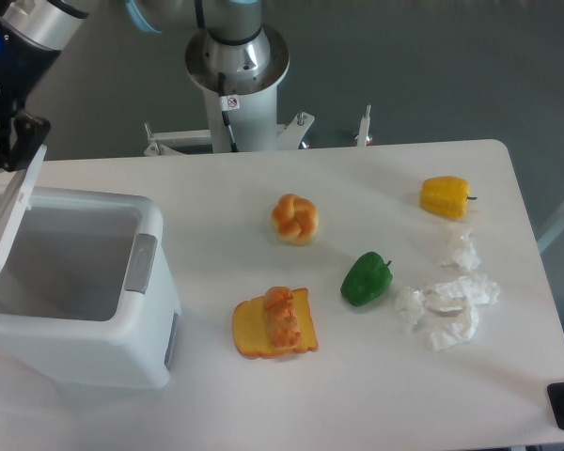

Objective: Close the trash can

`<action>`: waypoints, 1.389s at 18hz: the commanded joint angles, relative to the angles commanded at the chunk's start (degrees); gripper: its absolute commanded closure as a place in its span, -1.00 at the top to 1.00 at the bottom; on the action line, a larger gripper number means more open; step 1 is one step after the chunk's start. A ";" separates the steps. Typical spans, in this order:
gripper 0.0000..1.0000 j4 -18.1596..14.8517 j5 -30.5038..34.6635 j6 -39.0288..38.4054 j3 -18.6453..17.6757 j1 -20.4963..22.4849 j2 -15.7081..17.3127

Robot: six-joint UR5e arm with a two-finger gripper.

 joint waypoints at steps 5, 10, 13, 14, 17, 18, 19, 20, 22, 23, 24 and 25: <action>1.00 0.26 2.65 3.00 0.44 1.14 -2.02; 1.00 0.35 2.56 6.42 0.70 3.42 -2.90; 1.00 0.26 2.65 7.04 0.44 3.60 -3.16; 1.00 0.26 2.65 7.39 0.44 4.04 -3.34; 1.00 0.18 2.74 7.74 0.53 4.57 -3.25; 1.00 0.17 2.74 7.74 0.35 4.92 -3.17; 1.00 0.17 2.82 7.92 0.26 4.92 -3.17; 1.00 0.17 3.09 8.18 0.26 4.83 -2.99; 1.00 0.09 4.58 8.27 0.26 4.83 -2.90; 1.00 0.09 4.76 8.36 0.18 4.92 -2.90; 1.00 0.09 4.76 8.36 0.09 4.92 -2.99; 1.00 0.09 4.76 8.36 0.00 4.92 -2.99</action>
